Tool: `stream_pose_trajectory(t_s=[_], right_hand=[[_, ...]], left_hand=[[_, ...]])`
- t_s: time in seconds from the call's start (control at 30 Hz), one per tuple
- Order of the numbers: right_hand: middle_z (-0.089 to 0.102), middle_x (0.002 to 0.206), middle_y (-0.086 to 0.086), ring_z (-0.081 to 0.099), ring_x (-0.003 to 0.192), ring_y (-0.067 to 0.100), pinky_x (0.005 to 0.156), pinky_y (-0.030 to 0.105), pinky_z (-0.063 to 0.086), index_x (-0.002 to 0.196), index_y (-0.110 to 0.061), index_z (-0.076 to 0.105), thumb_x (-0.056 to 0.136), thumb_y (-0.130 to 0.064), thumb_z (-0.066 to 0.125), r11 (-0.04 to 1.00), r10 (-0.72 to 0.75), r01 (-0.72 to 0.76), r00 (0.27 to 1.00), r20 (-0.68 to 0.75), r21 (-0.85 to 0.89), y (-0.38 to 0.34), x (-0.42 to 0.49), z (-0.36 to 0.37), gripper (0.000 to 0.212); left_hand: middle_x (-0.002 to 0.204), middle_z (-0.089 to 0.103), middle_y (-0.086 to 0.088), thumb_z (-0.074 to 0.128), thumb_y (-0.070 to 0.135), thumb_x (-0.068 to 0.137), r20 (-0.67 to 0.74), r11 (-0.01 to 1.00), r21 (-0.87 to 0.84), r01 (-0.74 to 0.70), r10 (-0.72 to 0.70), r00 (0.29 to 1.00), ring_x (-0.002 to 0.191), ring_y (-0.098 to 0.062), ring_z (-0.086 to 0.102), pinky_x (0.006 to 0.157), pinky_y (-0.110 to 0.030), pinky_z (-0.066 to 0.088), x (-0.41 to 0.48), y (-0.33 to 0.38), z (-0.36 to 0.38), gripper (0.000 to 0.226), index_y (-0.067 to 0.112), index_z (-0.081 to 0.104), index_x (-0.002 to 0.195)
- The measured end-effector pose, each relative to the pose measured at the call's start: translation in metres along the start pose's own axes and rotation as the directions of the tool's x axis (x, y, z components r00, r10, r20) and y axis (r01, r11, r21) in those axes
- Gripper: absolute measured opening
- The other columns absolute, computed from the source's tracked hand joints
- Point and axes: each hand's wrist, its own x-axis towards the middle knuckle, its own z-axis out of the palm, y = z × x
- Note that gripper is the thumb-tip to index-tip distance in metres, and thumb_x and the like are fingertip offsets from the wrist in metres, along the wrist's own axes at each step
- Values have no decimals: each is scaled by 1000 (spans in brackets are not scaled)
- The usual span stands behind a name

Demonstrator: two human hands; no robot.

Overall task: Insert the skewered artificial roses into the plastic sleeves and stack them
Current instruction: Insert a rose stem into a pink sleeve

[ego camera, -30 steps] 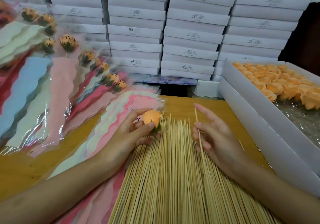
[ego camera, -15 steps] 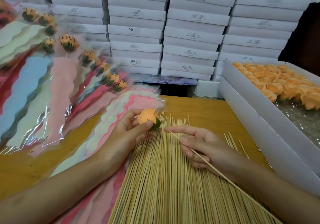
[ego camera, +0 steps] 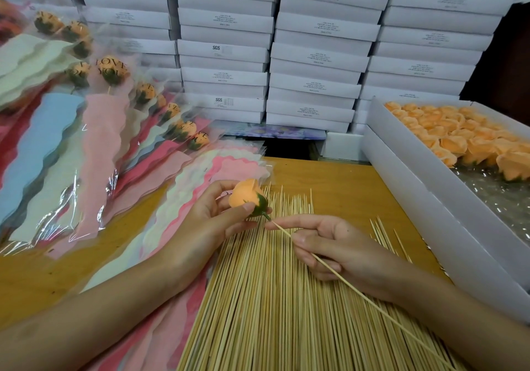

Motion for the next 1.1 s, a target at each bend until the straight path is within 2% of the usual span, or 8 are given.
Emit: stream_pose_trajectory(t_s=[0.17,0.33,0.53,0.6,0.77,0.83,0.97,1.1], right_hand=[[53,63,-4,31,41,1,45,23,20,126,-17,64,92,-18,55,1000,9,-9,1000,-6,-22,0,0,-1,35],[53,62,-4,32,40,1,41,14,29,130,-11,59,91,-17,54,1000,26,-26,1000,-14,4,0,1,0,39],[54,62,-5,34,40,0,42,13,35,129,-9,59,90,-19,57,1000,23,-22,1000,-13,15,2,1,-2,40],[55,63,-5,36,41,1,43,13,36,129,-12,58,89,-21,60,999,23,-22,1000,-13,24,3,1,-3,41],[56,64,-5,37,43,1,45,14,36,110,-31,72,84,-30,65,1000,-7,7,1000,11,-11,3,1,-4,28],[56,63,-5,36,44,2,46,15,36,111,-31,72,84,-30,65,1000,-3,3,1000,5,-16,3,2,-3,28],[56,63,-7,37,45,2,47,14,37,126,-22,60,89,-27,61,999,12,-11,1000,14,-31,3,0,-5,37],[57,64,-5,37,44,1,47,14,38,117,-25,69,93,-21,57,1000,-1,1,999,35,-13,2,-1,-4,27]], left_hand=[[108,69,-18,67,15,77,0,1000,6,2,-2,1000,106,-30,67,87,-31,57,0,0,0,47,5,52,121],[112,68,-22,65,14,80,32,999,32,10,-11,999,109,-33,66,94,-38,54,-1,0,0,45,4,51,122],[110,69,-20,69,17,75,40,999,14,40,-41,998,104,-33,67,87,-32,57,-1,0,1,43,11,55,115],[106,71,-15,70,19,74,41,999,23,44,-45,998,100,-31,69,82,-29,58,-1,1,1,44,13,55,115],[99,73,-8,72,22,71,49,998,32,48,-50,998,92,-22,70,75,-25,58,-1,1,1,46,16,55,113],[99,72,-8,73,21,71,45,998,47,50,-52,998,93,-21,68,75,-25,58,-1,1,2,46,16,56,114],[102,71,-13,74,16,80,70,994,99,56,-63,996,92,-25,64,79,-28,56,-1,1,1,44,12,54,119],[99,72,-12,74,21,77,63,995,91,36,-42,997,92,-27,64,80,-29,56,-4,3,4,44,13,55,116]])
